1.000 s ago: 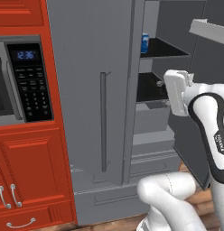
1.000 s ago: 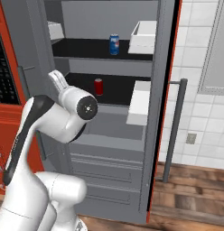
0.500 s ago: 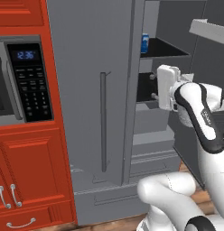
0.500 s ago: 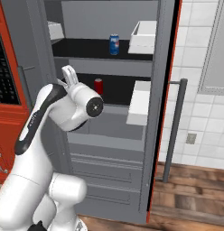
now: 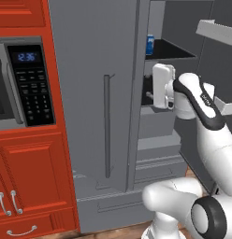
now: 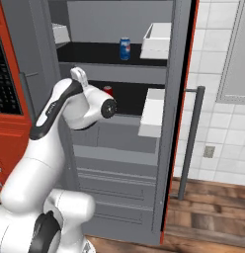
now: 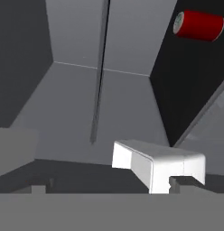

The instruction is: Open the fridge, grab two sodas, and place both sodas inside the bowl with ice on the dining counter.

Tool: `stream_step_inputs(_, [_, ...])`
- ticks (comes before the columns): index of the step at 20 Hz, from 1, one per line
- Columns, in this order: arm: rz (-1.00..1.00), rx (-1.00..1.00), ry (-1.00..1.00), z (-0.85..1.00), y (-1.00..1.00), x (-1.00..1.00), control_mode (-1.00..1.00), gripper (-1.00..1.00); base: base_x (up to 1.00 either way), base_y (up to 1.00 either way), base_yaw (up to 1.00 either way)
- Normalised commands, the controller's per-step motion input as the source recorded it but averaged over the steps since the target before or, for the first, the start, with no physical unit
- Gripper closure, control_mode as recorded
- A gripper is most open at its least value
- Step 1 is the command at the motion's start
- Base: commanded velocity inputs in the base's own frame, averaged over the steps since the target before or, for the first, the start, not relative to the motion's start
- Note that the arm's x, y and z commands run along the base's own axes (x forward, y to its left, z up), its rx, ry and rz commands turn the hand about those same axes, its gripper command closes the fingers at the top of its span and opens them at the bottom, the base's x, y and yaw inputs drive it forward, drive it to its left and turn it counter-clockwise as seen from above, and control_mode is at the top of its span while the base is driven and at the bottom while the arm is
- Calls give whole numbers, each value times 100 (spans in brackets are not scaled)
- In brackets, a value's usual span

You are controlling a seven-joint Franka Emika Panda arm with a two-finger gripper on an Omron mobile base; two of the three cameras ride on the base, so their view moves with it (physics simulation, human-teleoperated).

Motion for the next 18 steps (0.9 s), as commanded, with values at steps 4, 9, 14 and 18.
stream_step_inputs(4, [18, 4, 1, 0, 53, 20, -100, -100, 0, 0, 0])
stream_step_inputs(9, [18, 3, 1, 0, 51, 12, -100, -100, 0, 0, 0])
stream_step_inputs(14, [18, 0, 0, 0, 49, -4, -100, -100, 0, 0, 0])
stream_step_inputs(18, [19, 0, 0, 0, 48, -40, -100, -100, 0, 0, 0])
